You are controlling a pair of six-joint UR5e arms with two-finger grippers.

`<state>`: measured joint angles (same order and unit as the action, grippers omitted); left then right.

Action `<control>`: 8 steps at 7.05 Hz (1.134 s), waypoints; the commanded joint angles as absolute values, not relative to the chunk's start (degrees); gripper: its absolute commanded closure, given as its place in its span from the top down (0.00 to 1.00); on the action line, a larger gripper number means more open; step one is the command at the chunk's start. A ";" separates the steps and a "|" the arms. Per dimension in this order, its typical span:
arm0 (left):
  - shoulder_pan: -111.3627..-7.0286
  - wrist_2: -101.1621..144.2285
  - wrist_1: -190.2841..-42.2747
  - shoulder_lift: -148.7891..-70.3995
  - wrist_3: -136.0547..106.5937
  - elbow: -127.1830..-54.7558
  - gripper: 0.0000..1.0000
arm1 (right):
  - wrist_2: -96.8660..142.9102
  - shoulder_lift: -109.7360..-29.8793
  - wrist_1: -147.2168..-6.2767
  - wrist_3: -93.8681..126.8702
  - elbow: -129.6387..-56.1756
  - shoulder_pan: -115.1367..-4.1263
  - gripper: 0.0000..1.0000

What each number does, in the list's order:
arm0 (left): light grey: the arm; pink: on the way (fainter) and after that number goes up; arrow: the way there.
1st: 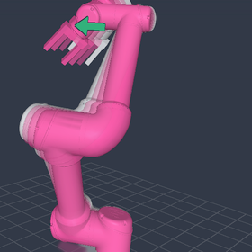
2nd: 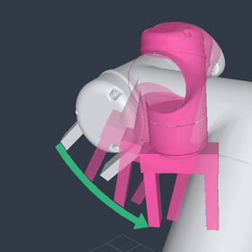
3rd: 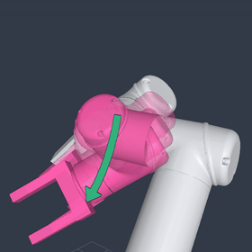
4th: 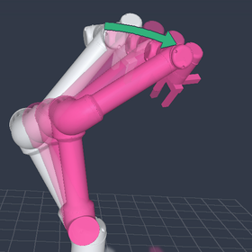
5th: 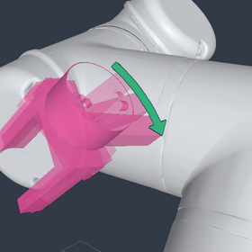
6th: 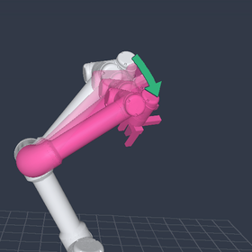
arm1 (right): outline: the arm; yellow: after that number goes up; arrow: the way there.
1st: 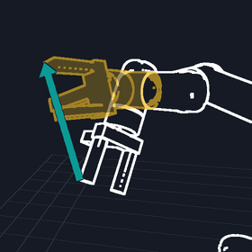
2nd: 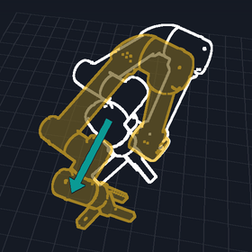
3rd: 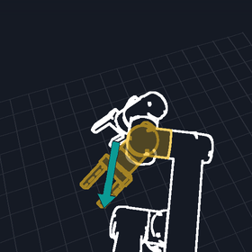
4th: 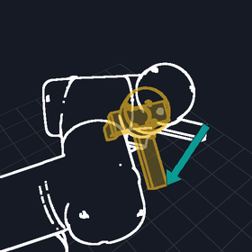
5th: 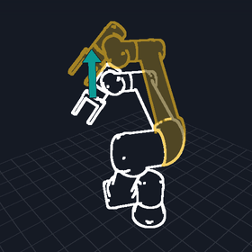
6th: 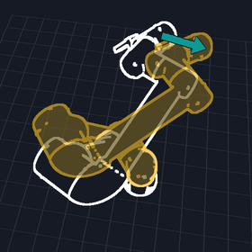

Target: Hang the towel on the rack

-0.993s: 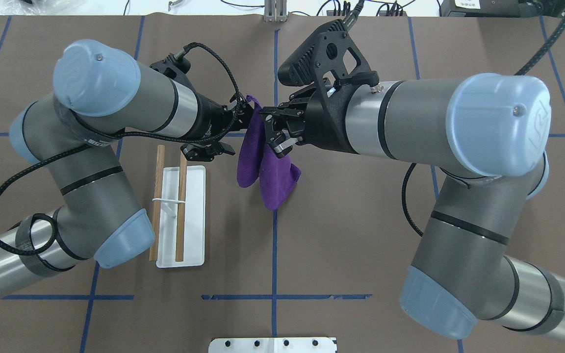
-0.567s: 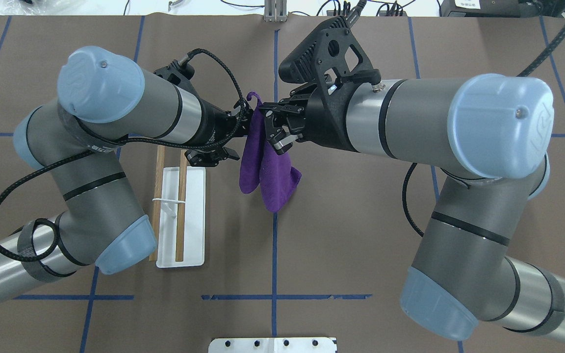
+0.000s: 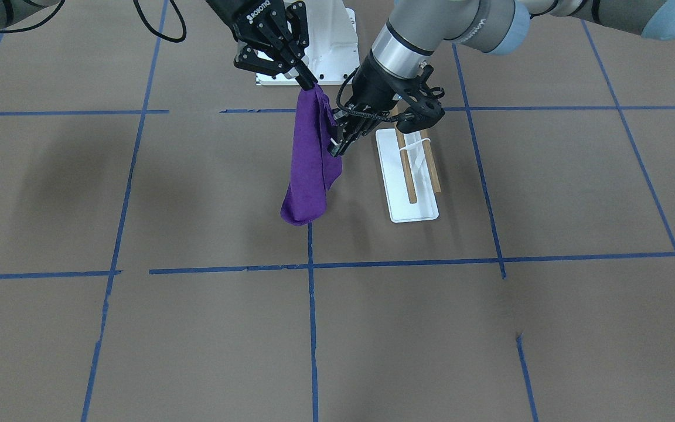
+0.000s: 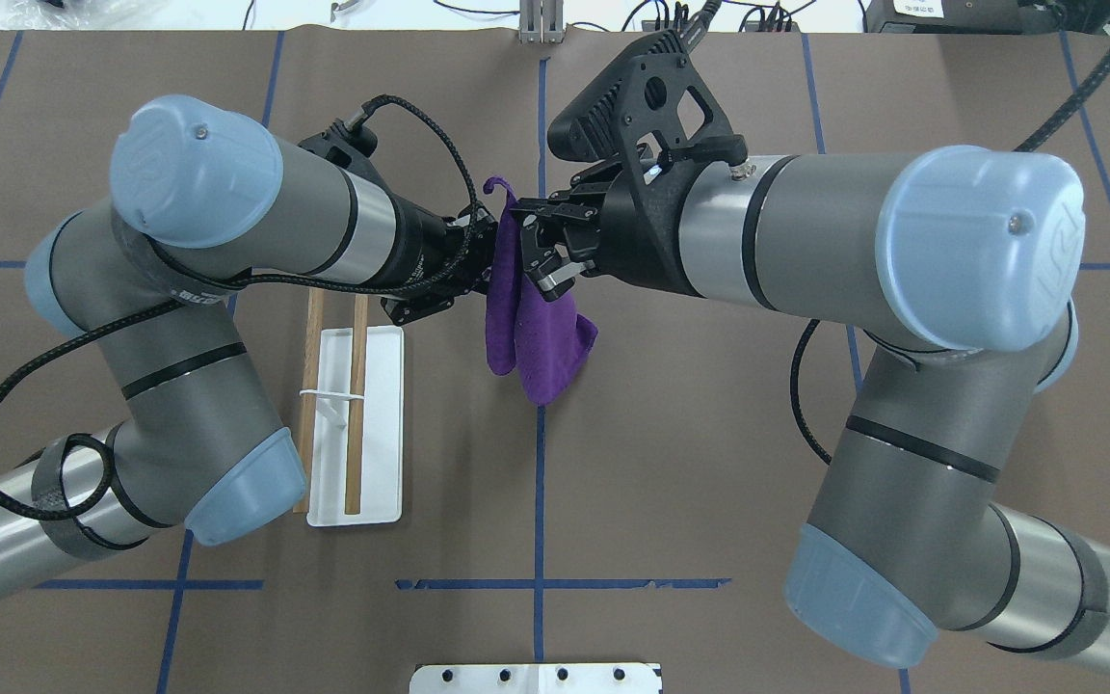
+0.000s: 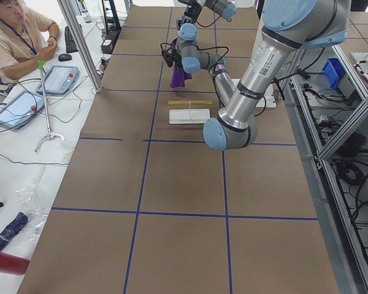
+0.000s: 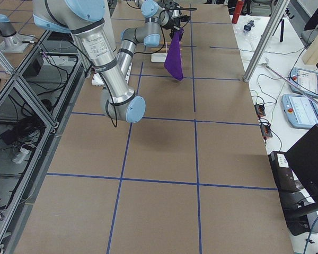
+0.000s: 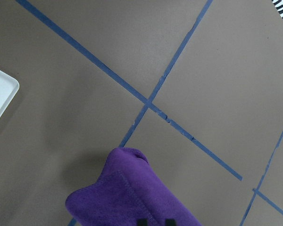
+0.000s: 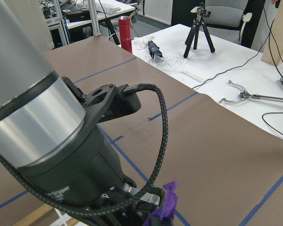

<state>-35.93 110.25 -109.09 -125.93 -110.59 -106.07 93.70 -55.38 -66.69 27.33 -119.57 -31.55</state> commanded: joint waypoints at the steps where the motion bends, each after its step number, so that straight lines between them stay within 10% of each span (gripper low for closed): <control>1: -35.86 110.30 -109.07 -125.95 -110.48 -106.17 0.00 | 93.69 -55.46 -66.71 27.33 -119.53 -31.55 0.00; 2: -35.86 110.65 -108.99 -126.12 -110.04 -106.17 0.61 | 93.17 -55.46 -66.71 27.77 -119.62 -31.55 0.00; 8: -36.21 111.27 -104.15 -129.37 -117.56 -105.82 0.69 | 81.49 -56.60 -63.63 28.04 -119.97 -30.42 0.00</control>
